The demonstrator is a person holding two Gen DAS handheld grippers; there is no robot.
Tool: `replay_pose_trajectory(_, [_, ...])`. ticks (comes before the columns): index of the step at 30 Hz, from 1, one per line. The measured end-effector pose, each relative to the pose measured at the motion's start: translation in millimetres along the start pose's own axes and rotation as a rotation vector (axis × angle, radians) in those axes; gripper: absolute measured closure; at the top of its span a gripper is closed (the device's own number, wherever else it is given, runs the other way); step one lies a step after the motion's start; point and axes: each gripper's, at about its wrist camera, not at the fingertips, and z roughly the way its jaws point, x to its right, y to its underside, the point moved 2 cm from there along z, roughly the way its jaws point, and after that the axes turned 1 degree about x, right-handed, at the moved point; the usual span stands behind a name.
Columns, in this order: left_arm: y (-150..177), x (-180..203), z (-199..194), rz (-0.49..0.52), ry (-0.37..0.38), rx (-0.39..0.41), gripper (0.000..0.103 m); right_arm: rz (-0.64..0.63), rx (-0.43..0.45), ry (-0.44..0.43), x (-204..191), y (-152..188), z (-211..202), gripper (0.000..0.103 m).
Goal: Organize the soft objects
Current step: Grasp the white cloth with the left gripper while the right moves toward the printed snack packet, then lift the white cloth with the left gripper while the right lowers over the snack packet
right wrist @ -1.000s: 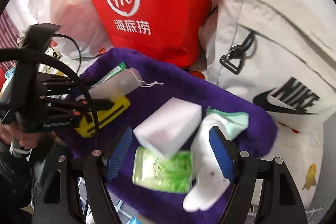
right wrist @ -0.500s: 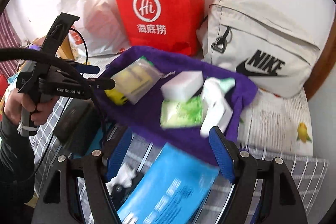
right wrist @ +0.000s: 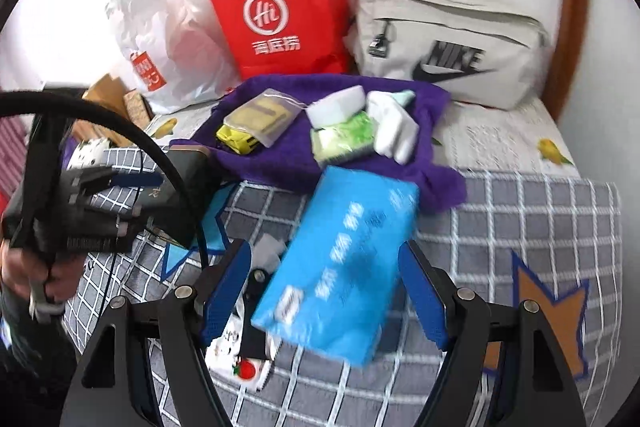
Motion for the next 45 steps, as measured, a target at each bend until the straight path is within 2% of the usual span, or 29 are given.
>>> replay_pose_trajectory(2, [18, 17, -7, 0.019, 0.018, -0.004, 0.029, 0.038, 0.021, 0.003, 7, 12, -11, 0.027])
replay_pose_trajectory(5, [43, 37, -14, 0.012, 0.152, -0.004, 0.028, 0.081, 0.045, 0.009, 17, 28, -24, 0.027])
replay_pose_trajectory(9, [63, 53, -6, 0.041, 0.069, -0.01, 0.028, 0.123, 0.055, 0.035, 27, 47, -34, 0.027])
replay_pose_trajectory(15, [59, 57, 16, -0.006, 0.013, -0.002, 0.031, 0.136, 0.068, 0.014, 28, 69, -44, 0.027])
replay_pose_trajectory(17, [56, 63, 25, 0.028, -0.028, -0.017, 0.045, 0.136, 0.071, 0.011, 27, 74, -45, 0.027])
replay_pose_trajectory(21, [54, 74, 38, 0.093, -0.057, -0.037, 0.051, 0.131, 0.069, 0.01, 27, 79, -44, 0.027])
replay_pose_trajectory(24, [54, 73, 44, 0.122, -0.105, -0.038, 0.066, 0.125, 0.07, 0.017, 29, 81, -44, 0.027])
replay_pose_trajectory(25, [55, 71, 44, 0.12, -0.098, -0.037, 0.073, 0.124, 0.069, 0.019, 29, 82, -44, 0.027])
replay_pose_trajectory(34, [49, 74, 57, 0.132, -0.05, -0.059, 0.071, 0.141, 0.052, 0.016, 31, 88, -35, 0.027])
replay_pose_trajectory(36, [49, 74, 61, 0.129, -0.041, -0.056, 0.078, 0.138, 0.043, 0.018, 30, 90, -33, 0.027])
replay_pose_trajectory(37, [49, 74, 62, 0.126, -0.027, -0.046, 0.084, 0.138, 0.041, 0.019, 29, 91, -33, 0.027])
replay_pose_trajectory(45, [50, 67, 37, 0.106, -0.003, 0.006, 0.085, 0.122, 0.048, 0.02, 21, 91, -38, 0.027])
